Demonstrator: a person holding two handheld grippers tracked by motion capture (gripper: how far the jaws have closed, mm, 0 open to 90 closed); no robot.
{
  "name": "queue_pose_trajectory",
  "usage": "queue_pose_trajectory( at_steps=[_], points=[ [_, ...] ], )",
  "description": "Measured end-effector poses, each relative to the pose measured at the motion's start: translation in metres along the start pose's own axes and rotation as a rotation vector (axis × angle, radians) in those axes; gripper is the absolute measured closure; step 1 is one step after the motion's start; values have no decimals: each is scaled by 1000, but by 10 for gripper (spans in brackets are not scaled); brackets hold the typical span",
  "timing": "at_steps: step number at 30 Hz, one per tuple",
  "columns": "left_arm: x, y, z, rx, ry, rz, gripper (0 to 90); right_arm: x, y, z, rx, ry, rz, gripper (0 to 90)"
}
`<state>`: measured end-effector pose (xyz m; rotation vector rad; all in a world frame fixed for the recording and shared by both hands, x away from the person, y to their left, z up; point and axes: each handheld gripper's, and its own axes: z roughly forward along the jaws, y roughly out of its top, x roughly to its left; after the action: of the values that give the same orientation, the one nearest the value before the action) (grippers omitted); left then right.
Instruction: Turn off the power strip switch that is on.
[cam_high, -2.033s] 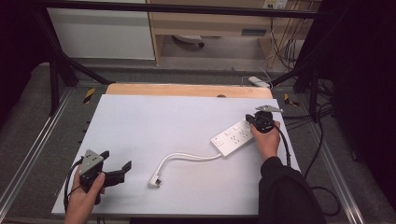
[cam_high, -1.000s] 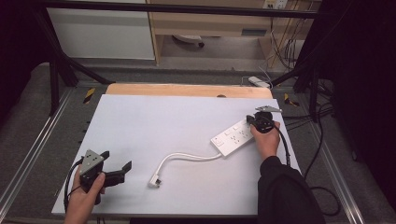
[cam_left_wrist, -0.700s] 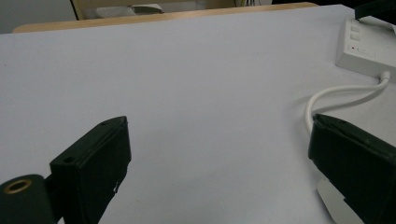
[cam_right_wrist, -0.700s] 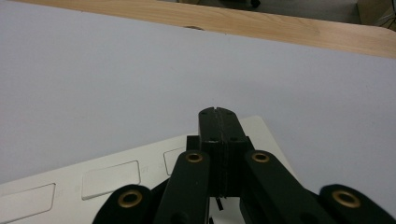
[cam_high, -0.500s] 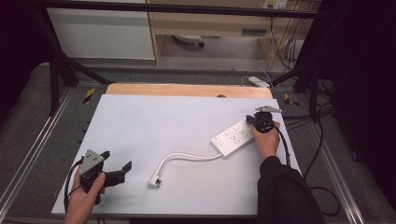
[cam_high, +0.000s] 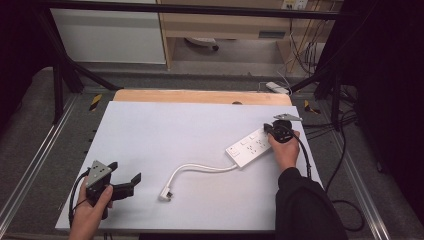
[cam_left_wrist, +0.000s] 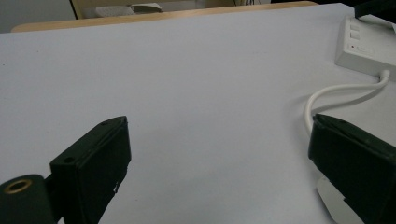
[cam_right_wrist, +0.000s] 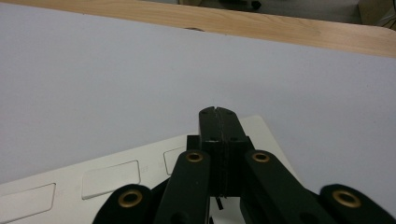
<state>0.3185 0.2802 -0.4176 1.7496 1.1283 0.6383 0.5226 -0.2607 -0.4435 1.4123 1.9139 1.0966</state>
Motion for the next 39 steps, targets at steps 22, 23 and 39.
queue_pose_trajectory(
  at_steps=[22,23,39],
  points=[
    [0,0,0,4,0,5,59,-1,-1,0,-7,5,6,900],
    [0,0,0,5,0,5,59,-1,-1,0,-6,4,6,900],
    [0,0,0,6,1,6,59,-2,-3,1,-5,4,8,900]
  ],
)
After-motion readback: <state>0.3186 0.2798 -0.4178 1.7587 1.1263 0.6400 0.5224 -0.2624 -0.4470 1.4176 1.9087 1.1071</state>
